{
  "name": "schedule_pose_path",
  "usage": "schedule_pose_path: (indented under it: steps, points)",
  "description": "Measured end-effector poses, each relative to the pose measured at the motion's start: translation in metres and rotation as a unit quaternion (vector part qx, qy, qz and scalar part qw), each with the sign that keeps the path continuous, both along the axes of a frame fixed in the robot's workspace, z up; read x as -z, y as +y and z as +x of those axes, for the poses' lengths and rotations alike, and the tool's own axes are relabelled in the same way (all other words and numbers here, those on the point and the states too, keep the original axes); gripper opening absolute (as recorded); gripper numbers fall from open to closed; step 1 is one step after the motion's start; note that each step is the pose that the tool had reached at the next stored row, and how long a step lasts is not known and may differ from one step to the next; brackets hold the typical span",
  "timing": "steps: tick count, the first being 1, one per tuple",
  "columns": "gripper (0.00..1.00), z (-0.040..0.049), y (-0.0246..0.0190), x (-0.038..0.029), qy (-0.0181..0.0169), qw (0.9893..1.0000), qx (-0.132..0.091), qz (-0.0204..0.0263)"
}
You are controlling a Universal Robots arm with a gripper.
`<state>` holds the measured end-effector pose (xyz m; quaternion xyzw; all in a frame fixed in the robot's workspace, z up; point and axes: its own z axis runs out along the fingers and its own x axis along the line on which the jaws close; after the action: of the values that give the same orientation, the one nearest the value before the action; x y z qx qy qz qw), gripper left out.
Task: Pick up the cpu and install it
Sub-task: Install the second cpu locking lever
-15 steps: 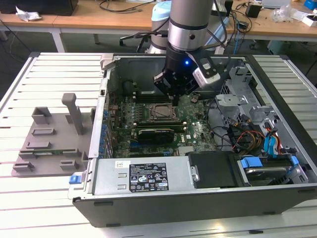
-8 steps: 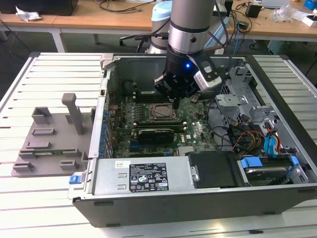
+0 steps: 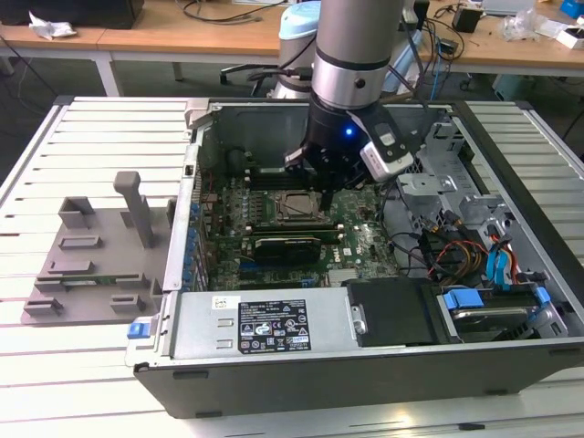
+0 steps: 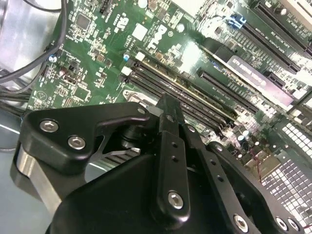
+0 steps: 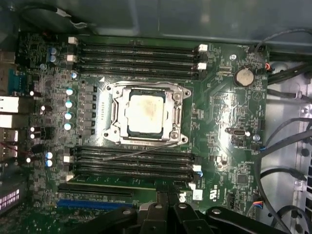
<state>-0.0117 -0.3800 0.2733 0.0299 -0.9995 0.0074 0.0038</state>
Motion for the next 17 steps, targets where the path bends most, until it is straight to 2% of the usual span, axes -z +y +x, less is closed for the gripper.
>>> schedule_pose_path:
  steps: [1, 2, 4, 5, 6, 8, 9, 17]
  points:
    - [0.11, -0.0010, -0.0001, 0.0004, 0.0001, 1.0000, 0.000, 0.0020]
    - [0.11, -0.0017, -0.0001, 0.0005, 0.0001, 1.0000, 0.000, 0.0074]
    - [0.11, -0.0033, -0.0001, 0.0006, 0.0000, 0.9996, 0.000, 0.0265]
    - [0.11, -0.0046, -0.0001, 0.0006, 0.0001, 0.9991, 0.000, 0.0427]
    - [0.11, -0.0059, -0.0001, 0.0007, 0.0000, 0.9986, 0.000, 0.0531]
    - [0.11, -0.0069, -0.0005, 0.0018, 0.0000, 0.9981, 0.000, 0.0609]
    - [0.11, -0.0071, -0.0011, 0.0037, 0.0000, 0.9980, 0.000, 0.0636]
    - [0.11, -0.0071, -0.0020, 0.0194, 0.0003, 0.9980, 0.000, 0.0639]
